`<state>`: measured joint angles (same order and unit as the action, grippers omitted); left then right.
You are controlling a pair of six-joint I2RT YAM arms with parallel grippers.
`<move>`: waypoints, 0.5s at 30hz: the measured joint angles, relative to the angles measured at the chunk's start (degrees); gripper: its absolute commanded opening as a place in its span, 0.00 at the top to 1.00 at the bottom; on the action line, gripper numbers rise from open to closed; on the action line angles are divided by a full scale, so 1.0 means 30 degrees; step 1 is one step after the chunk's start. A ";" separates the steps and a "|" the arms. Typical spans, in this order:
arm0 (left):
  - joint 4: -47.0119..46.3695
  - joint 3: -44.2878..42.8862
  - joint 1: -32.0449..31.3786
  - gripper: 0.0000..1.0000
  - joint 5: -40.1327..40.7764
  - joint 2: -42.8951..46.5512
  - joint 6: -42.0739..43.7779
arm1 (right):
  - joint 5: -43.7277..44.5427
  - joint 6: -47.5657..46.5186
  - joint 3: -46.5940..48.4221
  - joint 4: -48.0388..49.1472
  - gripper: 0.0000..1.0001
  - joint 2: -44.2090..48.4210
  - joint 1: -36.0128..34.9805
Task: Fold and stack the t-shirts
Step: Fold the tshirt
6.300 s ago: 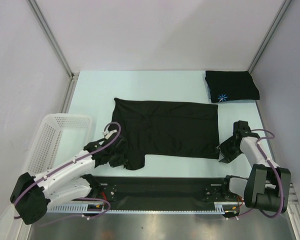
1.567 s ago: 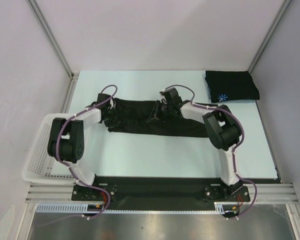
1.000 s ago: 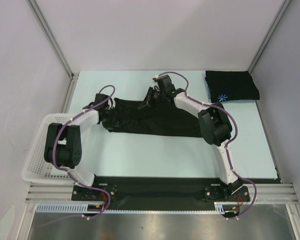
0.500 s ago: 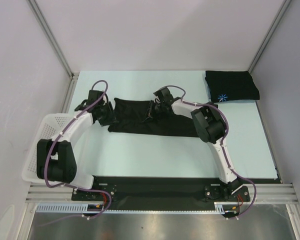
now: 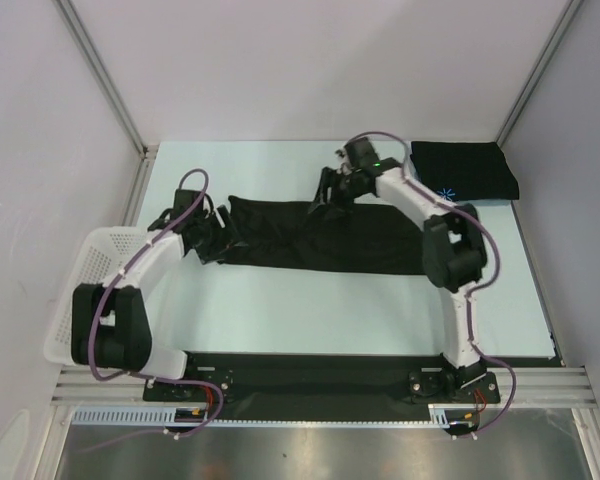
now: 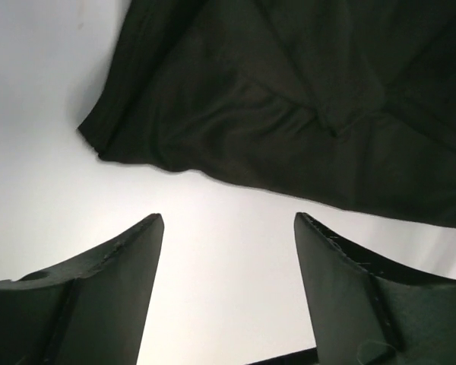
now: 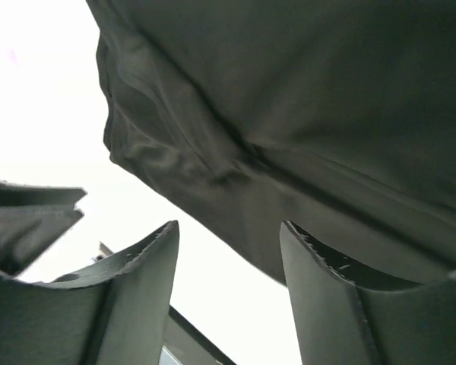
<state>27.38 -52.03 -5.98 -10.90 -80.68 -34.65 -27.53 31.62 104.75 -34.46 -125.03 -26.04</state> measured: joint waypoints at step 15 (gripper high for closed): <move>0.2273 -1.5453 0.0248 0.38 0.1829 -1.2750 0.4131 | 0.1370 -0.4575 -1.0717 -0.3570 0.37 1.0724 0.9027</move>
<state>34.20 -98.39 -5.23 -5.41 -118.93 -22.26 -23.42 17.89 72.60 -45.17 -92.86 1.04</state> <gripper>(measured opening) 0.636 0.629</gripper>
